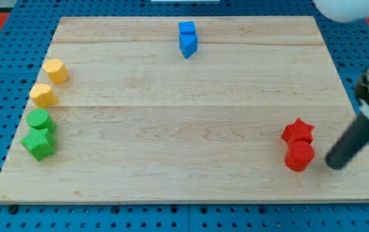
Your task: Separate the red blocks
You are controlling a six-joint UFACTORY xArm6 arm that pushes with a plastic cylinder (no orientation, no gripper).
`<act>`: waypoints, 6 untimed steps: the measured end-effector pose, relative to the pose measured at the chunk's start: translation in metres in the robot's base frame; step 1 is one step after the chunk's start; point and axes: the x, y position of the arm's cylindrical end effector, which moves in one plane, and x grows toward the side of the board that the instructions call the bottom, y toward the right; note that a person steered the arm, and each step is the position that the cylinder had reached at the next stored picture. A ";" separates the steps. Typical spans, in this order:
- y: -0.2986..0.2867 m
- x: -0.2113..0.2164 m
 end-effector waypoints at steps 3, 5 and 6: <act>-0.049 0.012; -0.163 -0.025; -0.163 0.014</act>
